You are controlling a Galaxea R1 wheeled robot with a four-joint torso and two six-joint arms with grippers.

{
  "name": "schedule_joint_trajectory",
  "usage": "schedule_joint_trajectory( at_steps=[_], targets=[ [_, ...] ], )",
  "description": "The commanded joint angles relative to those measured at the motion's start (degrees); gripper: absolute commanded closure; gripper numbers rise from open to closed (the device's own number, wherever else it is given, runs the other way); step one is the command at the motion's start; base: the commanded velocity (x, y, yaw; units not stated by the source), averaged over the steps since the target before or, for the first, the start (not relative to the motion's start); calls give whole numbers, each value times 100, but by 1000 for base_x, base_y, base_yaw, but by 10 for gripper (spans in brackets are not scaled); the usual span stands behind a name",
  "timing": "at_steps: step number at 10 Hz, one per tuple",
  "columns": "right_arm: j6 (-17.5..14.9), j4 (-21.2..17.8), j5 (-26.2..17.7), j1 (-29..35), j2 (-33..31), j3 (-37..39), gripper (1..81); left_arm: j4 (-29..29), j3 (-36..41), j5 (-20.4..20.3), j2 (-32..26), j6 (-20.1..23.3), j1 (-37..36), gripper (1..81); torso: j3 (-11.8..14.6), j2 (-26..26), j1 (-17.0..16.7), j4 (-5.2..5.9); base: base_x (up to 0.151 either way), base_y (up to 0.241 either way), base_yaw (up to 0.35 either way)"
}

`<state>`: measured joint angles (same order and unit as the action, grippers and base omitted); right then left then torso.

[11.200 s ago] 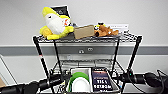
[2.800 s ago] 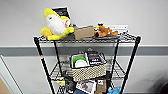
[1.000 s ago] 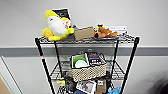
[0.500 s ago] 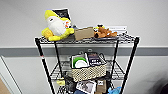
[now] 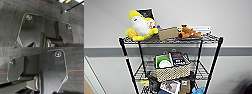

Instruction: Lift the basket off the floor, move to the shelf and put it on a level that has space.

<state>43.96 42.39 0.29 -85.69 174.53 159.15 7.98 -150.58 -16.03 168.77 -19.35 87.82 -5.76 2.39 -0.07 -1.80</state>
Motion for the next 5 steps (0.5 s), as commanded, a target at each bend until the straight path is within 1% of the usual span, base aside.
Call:
schedule_joint_trajectory(
  at_steps=[1,5],
  targets=[
    [-37,103,-442,293,102,36,10,54,-552,373,439,19,-155,10,0,0,7,0,0,0,0],
    [-63,147,-442,284,207,10,10,45,-692,373,501,10,-155,10,0,0,7,0,0,0,0]
  ],
)
